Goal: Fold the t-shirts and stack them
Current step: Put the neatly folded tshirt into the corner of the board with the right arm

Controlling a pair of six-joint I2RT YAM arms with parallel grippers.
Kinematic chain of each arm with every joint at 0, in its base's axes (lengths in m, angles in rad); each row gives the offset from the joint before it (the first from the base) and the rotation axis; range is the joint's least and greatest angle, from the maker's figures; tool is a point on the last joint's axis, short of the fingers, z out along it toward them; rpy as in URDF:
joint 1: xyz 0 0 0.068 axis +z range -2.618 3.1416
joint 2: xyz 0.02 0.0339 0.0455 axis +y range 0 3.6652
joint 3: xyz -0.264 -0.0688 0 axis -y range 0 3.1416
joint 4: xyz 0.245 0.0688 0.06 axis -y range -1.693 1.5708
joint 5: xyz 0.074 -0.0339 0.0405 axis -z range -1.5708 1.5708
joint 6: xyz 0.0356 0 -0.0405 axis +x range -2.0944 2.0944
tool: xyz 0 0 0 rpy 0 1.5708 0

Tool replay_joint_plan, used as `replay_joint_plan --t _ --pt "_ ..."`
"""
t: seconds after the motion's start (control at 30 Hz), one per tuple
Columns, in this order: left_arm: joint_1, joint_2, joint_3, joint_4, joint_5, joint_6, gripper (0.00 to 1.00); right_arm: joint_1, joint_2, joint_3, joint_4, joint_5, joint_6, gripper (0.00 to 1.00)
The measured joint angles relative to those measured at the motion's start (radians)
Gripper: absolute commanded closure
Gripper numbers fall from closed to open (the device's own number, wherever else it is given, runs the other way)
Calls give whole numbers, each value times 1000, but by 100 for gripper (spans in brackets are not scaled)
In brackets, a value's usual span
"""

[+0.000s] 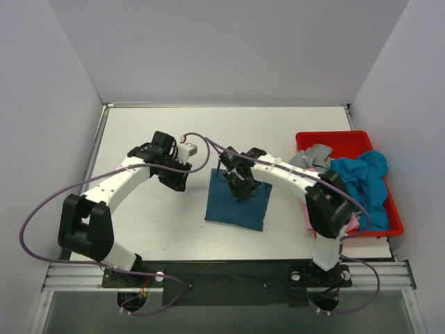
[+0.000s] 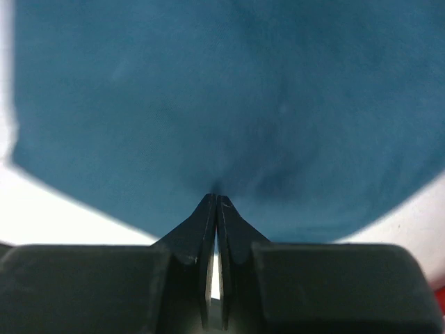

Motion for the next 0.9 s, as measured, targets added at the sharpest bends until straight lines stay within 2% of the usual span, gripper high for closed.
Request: replay_joint_plan --t 0.17,0.37,0.5,0.67,0.9 --pt "72 -7 -11 0 -36 -3 50 -7 292 154 -108 21 -113 100" --pt "101 -10 -13 1 -49 -10 50 -59 435 368 -256 143 -272 100" --pt "120 -10 -12 0 -56 -9 50 -146 578 600 -351 250 -358 100" --pt "154 -10 -12 0 -70 -9 50 -264 731 859 -364 386 -453 100" --pt "183 -10 -12 1 -78 -7 50 -428 845 1101 -360 357 -458 98"
